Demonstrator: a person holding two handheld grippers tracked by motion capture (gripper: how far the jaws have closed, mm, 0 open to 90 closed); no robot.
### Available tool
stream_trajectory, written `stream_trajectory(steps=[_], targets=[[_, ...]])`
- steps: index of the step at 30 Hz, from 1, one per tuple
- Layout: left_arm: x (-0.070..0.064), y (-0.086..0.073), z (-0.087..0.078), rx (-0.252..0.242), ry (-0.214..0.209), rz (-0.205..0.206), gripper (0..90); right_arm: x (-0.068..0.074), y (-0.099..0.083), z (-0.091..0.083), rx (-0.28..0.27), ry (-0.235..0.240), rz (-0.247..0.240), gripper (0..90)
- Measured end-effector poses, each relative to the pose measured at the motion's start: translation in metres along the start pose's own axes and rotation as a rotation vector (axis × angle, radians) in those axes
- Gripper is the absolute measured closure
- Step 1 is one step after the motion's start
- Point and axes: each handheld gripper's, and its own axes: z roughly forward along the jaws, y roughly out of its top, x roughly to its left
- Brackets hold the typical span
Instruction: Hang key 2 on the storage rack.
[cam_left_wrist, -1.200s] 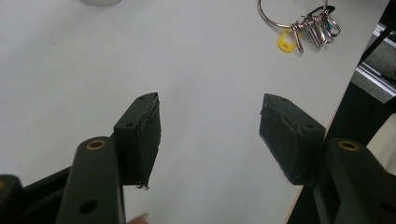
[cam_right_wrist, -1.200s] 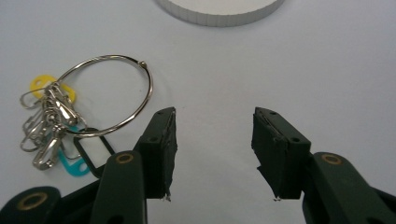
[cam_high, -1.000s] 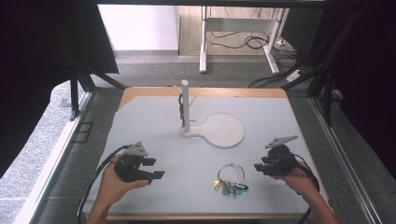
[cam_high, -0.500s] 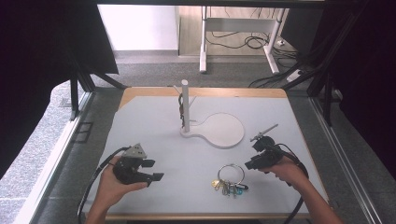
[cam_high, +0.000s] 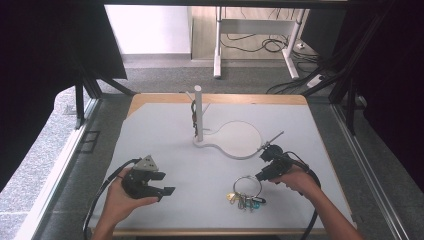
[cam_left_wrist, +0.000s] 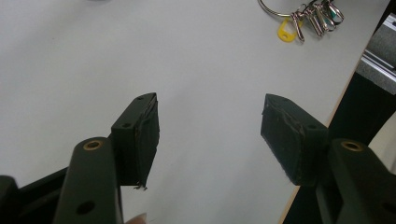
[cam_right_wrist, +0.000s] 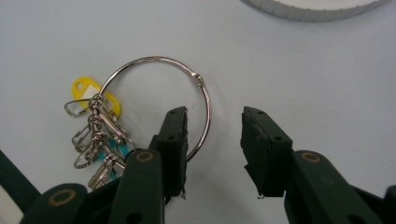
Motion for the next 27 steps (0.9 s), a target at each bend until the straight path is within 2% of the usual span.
stream_trajectory(steps=[5, 6, 7, 8, 13, 17, 27], targets=[[0.000, 0.000, 0.002, 0.006, -0.003, 0.007, 37.6, 0.001, 0.005, 0.005, 0.038, 0.006, -0.004, 61.8], [0.000, 0.000, 0.003, 0.005, -0.006, 0.005, 37.6, 0.000, 0.006, 0.006, 0.044, 0.005, -0.005, 62.0], [0.000, -0.001, 0.004, -0.007, -0.013, -0.017, 37.6, 0.000, 0.007, 0.008, 0.056, 0.004, -0.006, 62.2], [0.002, -0.002, 0.004, -0.003, -0.015, -0.010, 37.6, -0.001, 0.008, 0.009, 0.063, 0.001, -0.004, 62.6], [0.009, -0.007, 0.003, 0.001, -0.013, -0.036, 37.7, -0.004, 0.013, 0.016, 0.094, 0.011, 0.004, 64.2], [0.008, -0.008, 0.002, -0.016, -0.017, -0.044, 37.8, -0.005, 0.016, 0.022, 0.123, 0.021, 0.008, 65.7], [0.008, -0.008, 0.005, -0.006, -0.011, -0.036, 37.8, -0.006, 0.022, 0.031, 0.200, 0.051, 0.015, 69.4]])
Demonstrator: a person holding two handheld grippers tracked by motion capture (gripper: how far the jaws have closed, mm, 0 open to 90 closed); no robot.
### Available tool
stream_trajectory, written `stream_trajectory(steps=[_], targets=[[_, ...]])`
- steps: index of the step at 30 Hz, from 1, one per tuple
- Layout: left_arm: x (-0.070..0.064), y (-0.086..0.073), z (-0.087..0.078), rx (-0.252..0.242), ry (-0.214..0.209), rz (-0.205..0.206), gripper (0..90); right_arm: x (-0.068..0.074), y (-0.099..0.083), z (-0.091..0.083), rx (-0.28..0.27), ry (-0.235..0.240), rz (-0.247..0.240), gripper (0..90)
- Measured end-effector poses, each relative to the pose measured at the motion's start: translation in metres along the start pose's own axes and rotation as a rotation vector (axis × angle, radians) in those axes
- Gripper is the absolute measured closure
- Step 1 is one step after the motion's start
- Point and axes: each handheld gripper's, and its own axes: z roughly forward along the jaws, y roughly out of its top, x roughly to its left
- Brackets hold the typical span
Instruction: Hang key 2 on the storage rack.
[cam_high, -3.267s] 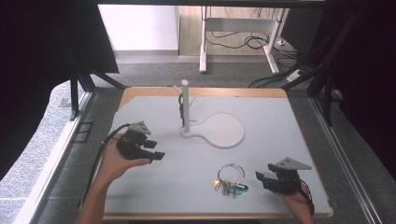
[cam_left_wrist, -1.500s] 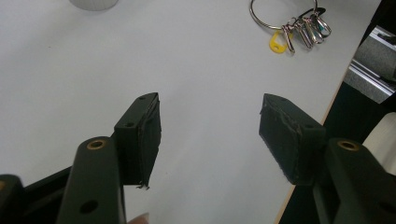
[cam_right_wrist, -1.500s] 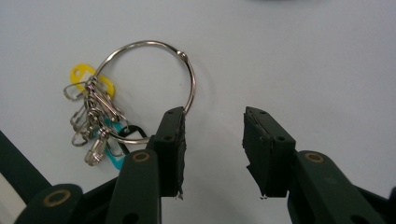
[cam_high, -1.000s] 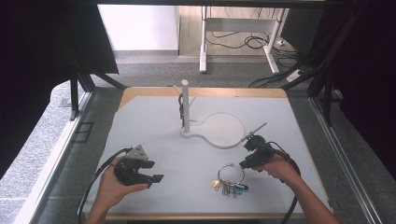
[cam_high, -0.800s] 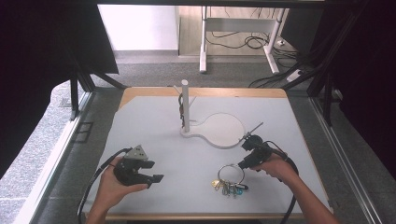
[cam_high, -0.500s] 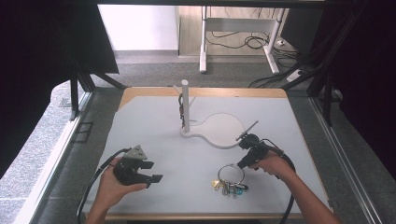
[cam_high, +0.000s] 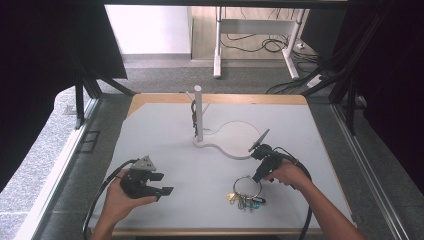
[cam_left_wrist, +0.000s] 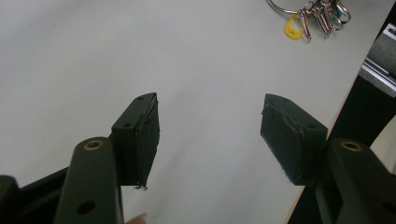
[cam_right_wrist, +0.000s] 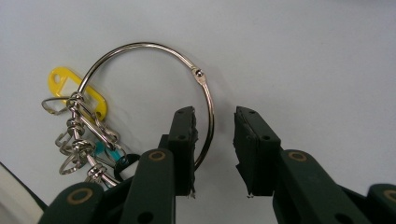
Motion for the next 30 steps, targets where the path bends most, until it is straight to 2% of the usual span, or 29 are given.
stream_trajectory(steps=[3, 10, 11, 13, 16, 21, 25, 30], targets=[[0.000, 0.000, 0.000, 0.001, 0.003, 0.000, 37.8, -0.001, 0.001, 0.003, 0.020, -0.007, -0.004, 70.4], [-0.002, 0.000, 0.002, 0.001, 0.000, -0.003, 37.8, -0.001, 0.001, 0.008, 0.050, 0.023, 0.004, 74.8], [-0.001, 0.000, 0.002, 0.011, 0.001, 0.008, 37.8, -0.001, 0.001, 0.009, 0.056, 0.027, 0.010, 76.5], [-0.001, 0.000, 0.002, 0.009, 0.001, 0.006, 37.8, -0.002, 0.001, 0.010, 0.050, 0.039, 0.018, 81.2], [-0.001, 0.000, 0.001, 0.007, 0.002, 0.005, 37.8, -0.004, 0.001, 0.009, 0.047, 0.065, 0.033, 83.4], [-0.001, -0.001, 0.001, 0.008, 0.003, 0.001, 37.8, -0.008, -0.001, 0.003, 0.047, 0.103, 0.047, 86.1], [0.001, -0.002, 0.000, -0.004, 0.002, -0.010, 37.9, -0.009, -0.003, -0.008, 0.023, 0.121, 0.052, 86.3], [0.003, -0.003, 0.000, -0.013, 0.011, -0.028, 38.0, -0.008, -0.004, -0.022, 0.013, 0.113, 0.033, 86.6]])
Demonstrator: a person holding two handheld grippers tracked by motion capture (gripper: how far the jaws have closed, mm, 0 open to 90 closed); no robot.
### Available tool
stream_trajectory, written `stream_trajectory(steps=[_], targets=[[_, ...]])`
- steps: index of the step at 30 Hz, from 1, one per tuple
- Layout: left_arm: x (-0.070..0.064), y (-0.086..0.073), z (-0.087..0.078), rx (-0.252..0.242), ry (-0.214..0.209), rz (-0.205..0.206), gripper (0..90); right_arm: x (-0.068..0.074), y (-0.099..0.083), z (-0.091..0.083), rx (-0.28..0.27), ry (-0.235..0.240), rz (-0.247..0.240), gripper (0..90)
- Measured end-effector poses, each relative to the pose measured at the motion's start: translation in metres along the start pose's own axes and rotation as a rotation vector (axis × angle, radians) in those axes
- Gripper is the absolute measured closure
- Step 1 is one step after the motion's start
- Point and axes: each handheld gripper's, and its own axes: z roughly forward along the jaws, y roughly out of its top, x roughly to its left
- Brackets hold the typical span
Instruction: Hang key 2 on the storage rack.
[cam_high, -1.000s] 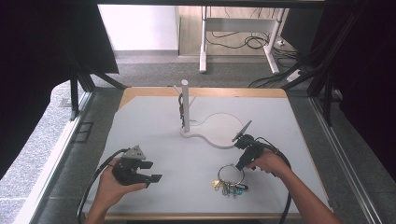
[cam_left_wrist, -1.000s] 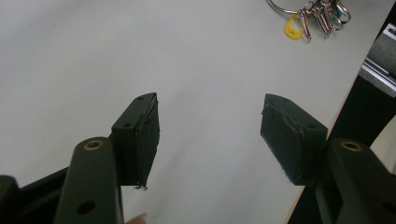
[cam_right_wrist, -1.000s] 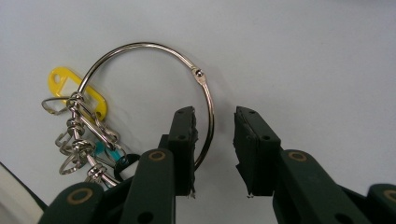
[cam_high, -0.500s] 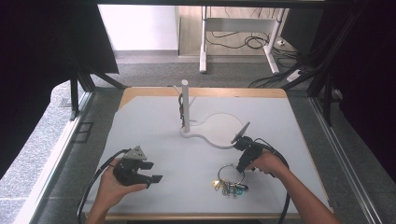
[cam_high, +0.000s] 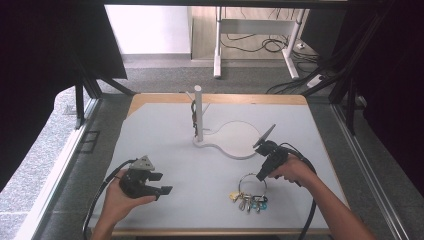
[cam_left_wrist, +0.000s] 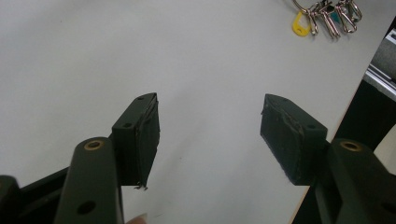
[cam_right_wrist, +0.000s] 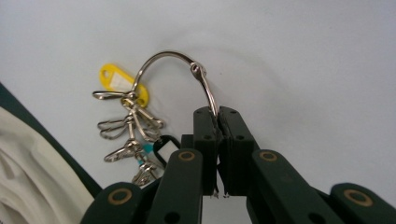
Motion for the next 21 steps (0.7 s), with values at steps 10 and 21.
stream_trajectory(steps=[10, 21], targets=[[0.000, 0.000, -0.002, -0.015, -0.005, -0.006, 38.3, 0.014, -0.003, -0.015, 0.036, -0.010, -0.071, 86.8], [0.000, 0.000, -0.002, -0.017, -0.006, -0.005, 38.2, 0.021, -0.010, -0.022, 0.072, 0.036, -0.110, 87.0]])
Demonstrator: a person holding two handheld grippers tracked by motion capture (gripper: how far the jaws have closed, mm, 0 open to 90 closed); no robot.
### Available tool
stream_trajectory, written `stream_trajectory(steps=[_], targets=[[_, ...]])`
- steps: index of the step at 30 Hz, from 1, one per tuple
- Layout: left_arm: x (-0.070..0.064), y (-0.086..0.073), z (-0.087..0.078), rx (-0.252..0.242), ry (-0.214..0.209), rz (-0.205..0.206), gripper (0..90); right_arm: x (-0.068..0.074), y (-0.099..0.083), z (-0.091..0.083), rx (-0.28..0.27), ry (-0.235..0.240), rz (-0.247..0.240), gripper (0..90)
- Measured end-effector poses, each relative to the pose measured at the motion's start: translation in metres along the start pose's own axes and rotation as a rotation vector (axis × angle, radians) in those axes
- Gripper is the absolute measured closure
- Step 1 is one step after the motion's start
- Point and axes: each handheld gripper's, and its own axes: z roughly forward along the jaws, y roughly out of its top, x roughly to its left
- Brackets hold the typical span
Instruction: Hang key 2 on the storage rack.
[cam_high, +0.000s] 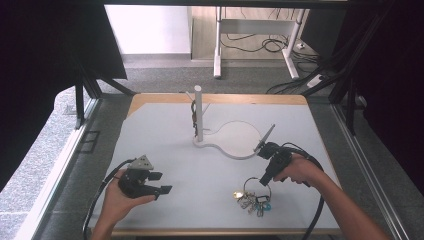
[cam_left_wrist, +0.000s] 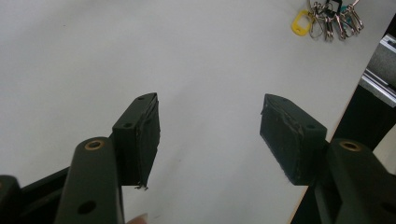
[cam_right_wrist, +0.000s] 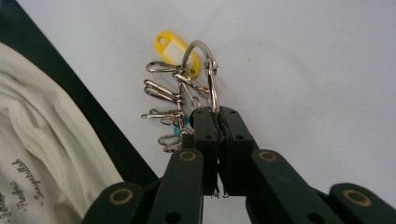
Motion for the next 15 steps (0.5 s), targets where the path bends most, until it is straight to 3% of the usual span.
stream_trajectory(steps=[15], targets=[[-0.0003, 0.0000, 0.0002, 0.000, -0.003, -0.001, 38.2, 0.0028, -0.0034, 0.0053, 0.016, 0.030, -0.052, 86.7]])
